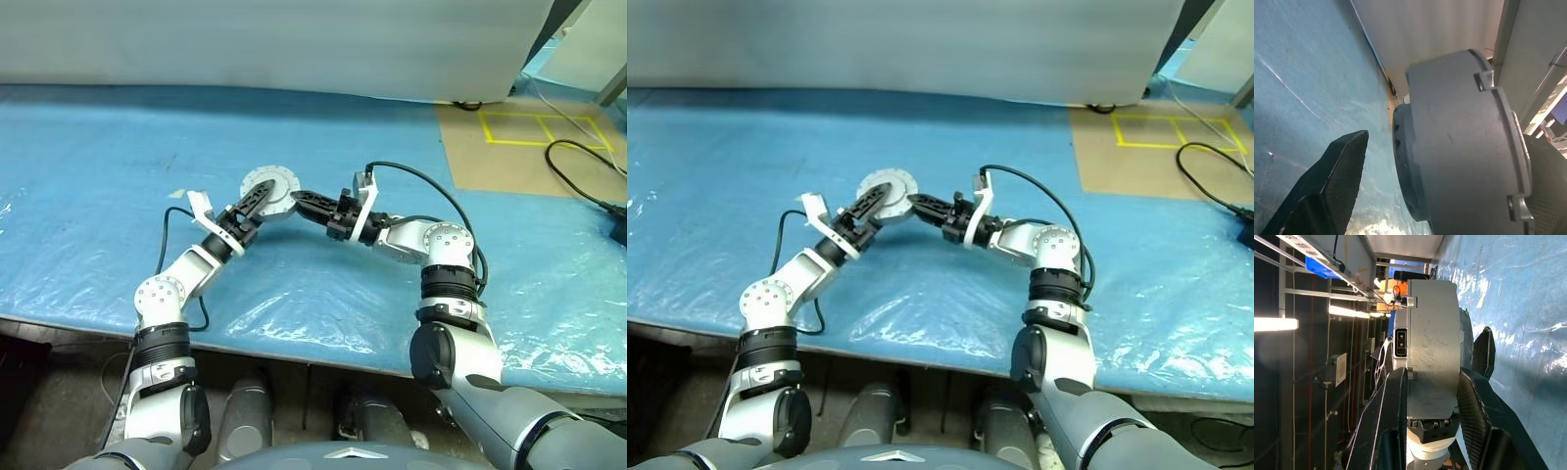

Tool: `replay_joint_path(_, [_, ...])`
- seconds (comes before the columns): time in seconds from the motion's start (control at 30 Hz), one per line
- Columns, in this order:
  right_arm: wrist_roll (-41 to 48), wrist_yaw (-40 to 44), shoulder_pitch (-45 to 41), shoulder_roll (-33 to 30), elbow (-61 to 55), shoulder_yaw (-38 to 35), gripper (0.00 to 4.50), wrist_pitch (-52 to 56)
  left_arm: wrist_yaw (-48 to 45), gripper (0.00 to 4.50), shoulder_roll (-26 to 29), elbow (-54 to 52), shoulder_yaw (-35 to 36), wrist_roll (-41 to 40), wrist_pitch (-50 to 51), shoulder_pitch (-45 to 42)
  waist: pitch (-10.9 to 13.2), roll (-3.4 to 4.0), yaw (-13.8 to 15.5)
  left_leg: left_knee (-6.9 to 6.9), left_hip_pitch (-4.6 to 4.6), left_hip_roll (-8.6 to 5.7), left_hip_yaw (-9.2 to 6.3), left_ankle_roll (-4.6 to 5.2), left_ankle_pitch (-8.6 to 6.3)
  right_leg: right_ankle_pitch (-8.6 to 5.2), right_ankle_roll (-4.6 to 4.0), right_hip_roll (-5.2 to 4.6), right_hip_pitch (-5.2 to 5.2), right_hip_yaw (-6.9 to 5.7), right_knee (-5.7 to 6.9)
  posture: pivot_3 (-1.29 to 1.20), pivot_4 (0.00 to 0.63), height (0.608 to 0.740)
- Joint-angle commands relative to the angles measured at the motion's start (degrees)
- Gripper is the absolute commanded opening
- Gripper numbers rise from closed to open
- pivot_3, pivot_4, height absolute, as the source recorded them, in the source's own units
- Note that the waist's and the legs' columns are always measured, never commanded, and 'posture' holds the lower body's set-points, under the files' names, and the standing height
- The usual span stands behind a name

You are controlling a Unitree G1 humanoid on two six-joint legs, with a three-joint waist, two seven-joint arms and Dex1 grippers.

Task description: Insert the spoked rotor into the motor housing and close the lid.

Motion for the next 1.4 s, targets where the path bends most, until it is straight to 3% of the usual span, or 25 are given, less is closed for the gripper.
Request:
replay_joint_path(0.03, [3.63, 1.68, -1.15, 0.67, -3.85, -0.50, 1.08, -0.11, -0.82, 4.27, 0.93, -1.21, -0.71, 0.63, -0.18, -0.61, 0.00, 0.00, 0.00, 0.00, 0.00, 0.00, 0.00, 0.00, 0.00, 0.00, 0.00, 0.00, 0.00, 0.00, 0.00, 0.00, 0.150, 0.740])
replay_joint_path(0.23, [3.73, 1.60, -1.15, 0.66, -3.92, -0.41, 1.08, -0.11, -1.11, 2.74, 0.80, -0.27, -0.29, 0.63, -1.48, -1.42, 0.00, 0.00, -0.01, 0.01, 0.00, -0.02, -0.01, -0.11, -0.07, 0.02, 0.04, -0.01, 0.01, 0.00, 0.00, 0.00, 0.150, 0.740])
replay_joint_path(0.57, [3.50, 2.40, -1.10, 0.48, -4.35, 0.14, 1.08, -0.55, -1.67, 2.71, 0.31, -1.31, -0.34, -0.65, -1.43, -1.91, 0.00, 0.00, 0.02, 0.02, 0.00, -0.02, -0.01, -0.11, -0.07, 0.03, 0.04, -0.01, 0.01, 0.00, 0.01, 0.00, 0.150, 0.740])
replay_joint_path(0.83, [0.63, 6.37, 0.87, -0.50, -8.86, 5.48, 1.08, -5.49, -2.48, 2.68, 0.63, -1.81, -2.71, 1.30, -0.94, -1.42, 0.00, 0.00, 0.03, 0.04, -0.01, -0.02, -0.02, -0.11, -0.07, 0.04, 0.06, -0.01, 0.03, 0.00, 0.00, 0.00, 0.150, 0.740])
replay_joint_path(0.97, [3.20, 5.72, 0.06, 0.03, -5.93, 2.92, 2.38, -4.28, -2.24, 2.68, 0.75, -1.66, -2.60, 1.68, -1.37, -1.63, 0.00, 0.00, 0.02, 0.05, -0.01, -0.02, -0.03, -0.13, -0.08, 0.07, 0.11, -0.01, 0.03, 0.00, 0.01, 0.00, 0.150, 0.740])
replay_joint_path(1.4, [3.21, 3.13, -1.53, -0.19, -1.56, -0.57, 2.38, -4.64, -0.58, 2.68, 4.23, -2.23, 2.45, 0.03, -4.27, -3.44, 0.00, 0.00, -0.05, 0.07, 0.03, -0.02, -0.04, -0.08, -0.05, 0.08, 0.11, -0.01, 0.09, 0.00, 0.00, 0.00, 0.150, 0.740])
